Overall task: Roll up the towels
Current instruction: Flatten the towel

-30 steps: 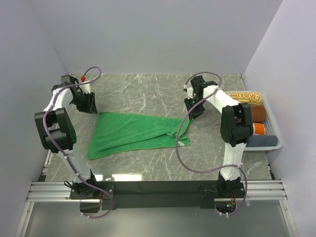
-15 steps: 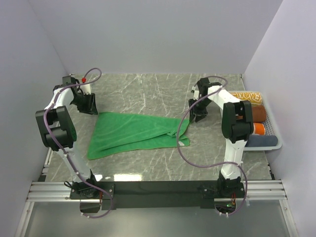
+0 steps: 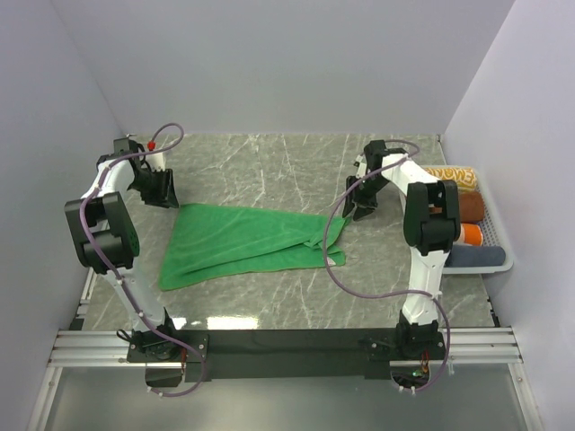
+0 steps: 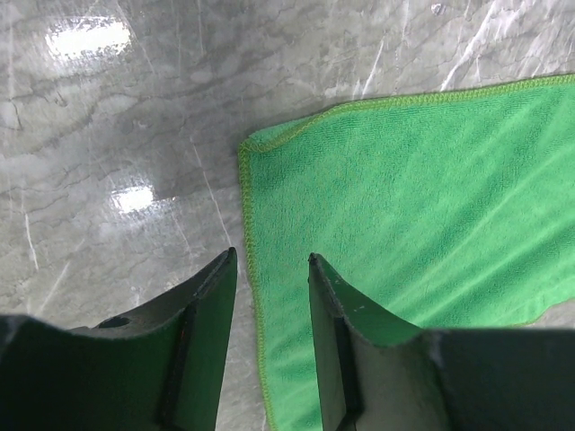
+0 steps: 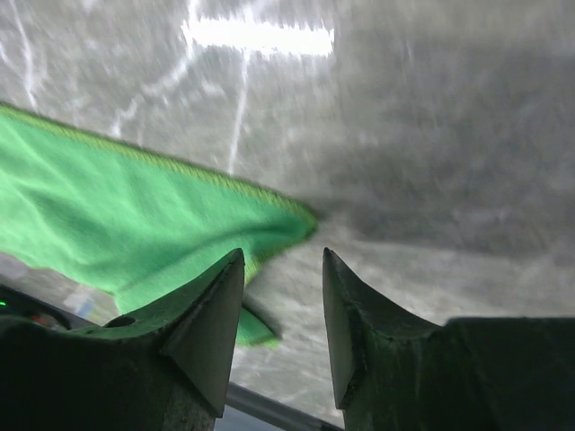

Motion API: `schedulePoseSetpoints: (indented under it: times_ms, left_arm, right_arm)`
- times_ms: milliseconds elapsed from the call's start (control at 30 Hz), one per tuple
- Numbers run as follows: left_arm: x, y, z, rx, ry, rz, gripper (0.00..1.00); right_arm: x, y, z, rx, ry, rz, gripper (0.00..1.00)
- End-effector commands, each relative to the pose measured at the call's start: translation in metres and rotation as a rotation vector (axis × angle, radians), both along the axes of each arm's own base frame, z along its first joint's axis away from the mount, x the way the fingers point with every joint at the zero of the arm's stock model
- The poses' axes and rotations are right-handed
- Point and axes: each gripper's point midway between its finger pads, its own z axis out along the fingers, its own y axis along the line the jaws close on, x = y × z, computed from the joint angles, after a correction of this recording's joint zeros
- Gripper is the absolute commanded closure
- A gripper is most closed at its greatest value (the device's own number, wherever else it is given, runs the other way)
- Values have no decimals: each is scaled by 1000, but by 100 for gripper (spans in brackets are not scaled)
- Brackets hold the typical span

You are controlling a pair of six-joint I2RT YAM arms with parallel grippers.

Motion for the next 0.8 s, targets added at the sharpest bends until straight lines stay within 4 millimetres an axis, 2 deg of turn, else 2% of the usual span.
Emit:
schedulePoseSetpoints:
  times_ms: [0, 233, 300, 500, 533, 767]
  left_arm:
    - [16, 2, 11, 8, -43, 15, 56]
    - [18, 7, 7, 23, -35, 28, 56]
    - [20, 10, 3, 44, -30, 35, 56]
    - [34, 13, -12, 77, -48, -7, 60]
    - [35, 12, -19, 81, -34, -21, 61]
    - [41, -12, -29, 79, -81, -169, 61]
  right_arm:
    - [15, 8, 3, 43, -11, -30, 53]
    - [8, 3, -17, 16, 42, -36, 59]
    - [4, 2, -16, 15, 49, -32, 65]
    - [2, 1, -10, 27, 37, -12, 96]
    - [2, 3, -8, 29, 31, -5, 100]
    - [9, 5, 6, 60, -22, 27, 100]
